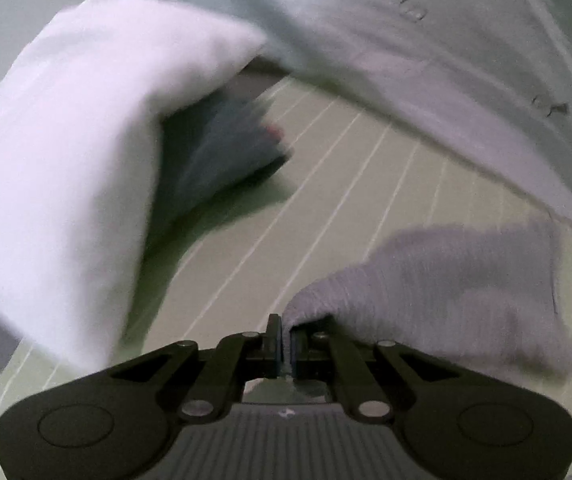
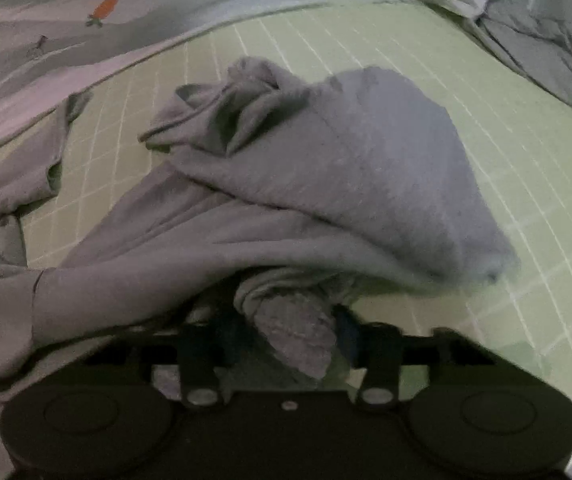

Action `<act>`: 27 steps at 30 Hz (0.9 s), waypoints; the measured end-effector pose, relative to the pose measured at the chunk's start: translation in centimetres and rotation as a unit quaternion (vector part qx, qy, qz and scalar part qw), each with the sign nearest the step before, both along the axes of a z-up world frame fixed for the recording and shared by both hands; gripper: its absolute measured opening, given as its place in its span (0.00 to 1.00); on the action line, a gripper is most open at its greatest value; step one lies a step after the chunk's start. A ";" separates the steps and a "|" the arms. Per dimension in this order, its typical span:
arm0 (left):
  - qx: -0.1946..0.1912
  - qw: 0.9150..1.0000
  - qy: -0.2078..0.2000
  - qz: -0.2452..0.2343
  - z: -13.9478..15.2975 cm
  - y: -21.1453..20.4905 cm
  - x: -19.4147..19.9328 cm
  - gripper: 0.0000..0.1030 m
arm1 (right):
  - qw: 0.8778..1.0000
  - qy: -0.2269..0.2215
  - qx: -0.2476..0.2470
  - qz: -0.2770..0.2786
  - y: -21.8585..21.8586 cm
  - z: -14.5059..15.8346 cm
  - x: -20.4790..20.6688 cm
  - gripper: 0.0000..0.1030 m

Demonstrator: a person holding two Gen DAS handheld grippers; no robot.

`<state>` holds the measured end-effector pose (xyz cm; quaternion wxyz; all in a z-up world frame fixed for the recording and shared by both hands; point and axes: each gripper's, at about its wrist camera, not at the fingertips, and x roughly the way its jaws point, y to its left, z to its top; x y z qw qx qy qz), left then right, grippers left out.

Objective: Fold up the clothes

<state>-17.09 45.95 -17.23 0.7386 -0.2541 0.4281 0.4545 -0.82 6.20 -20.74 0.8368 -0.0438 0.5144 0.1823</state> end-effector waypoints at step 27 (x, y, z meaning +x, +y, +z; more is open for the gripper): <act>-0.056 0.996 -0.010 -0.063 1.2 -9.8 -2.8 0.66 | 0.977 -0.048 -0.011 -0.209 -15.7 -0.7 4.7 0.86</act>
